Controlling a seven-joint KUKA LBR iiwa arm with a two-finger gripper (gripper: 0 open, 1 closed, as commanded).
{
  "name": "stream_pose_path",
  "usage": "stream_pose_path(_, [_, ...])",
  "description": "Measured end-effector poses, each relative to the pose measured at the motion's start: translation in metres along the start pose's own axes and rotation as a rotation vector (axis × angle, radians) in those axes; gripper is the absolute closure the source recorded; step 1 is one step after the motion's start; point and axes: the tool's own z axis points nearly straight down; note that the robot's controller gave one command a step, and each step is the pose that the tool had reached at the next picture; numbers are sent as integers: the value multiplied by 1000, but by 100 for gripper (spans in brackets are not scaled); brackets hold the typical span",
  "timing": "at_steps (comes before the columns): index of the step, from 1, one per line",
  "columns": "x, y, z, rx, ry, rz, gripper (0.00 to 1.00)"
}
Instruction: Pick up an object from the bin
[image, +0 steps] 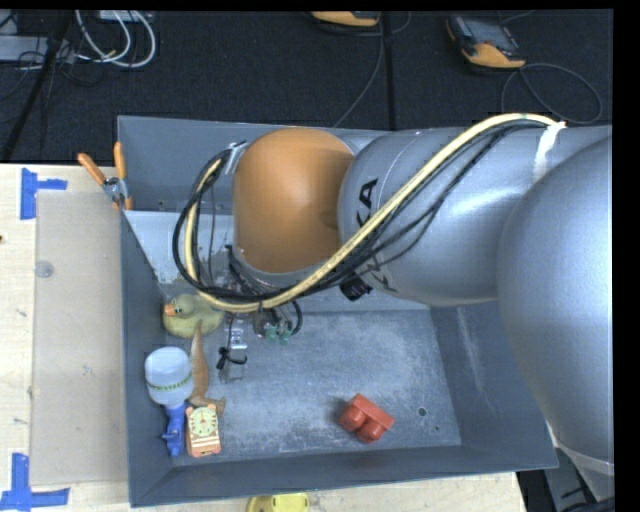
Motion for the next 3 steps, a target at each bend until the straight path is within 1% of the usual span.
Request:
stream_pose_path(1, [-2,-1,-4,-2,-7,4,0])
stream_pose_path(2, [6,-2,18,-3,-14,-53,0])
stream_pose_path(3, [48,-2,79,-1,-8,-123,0])
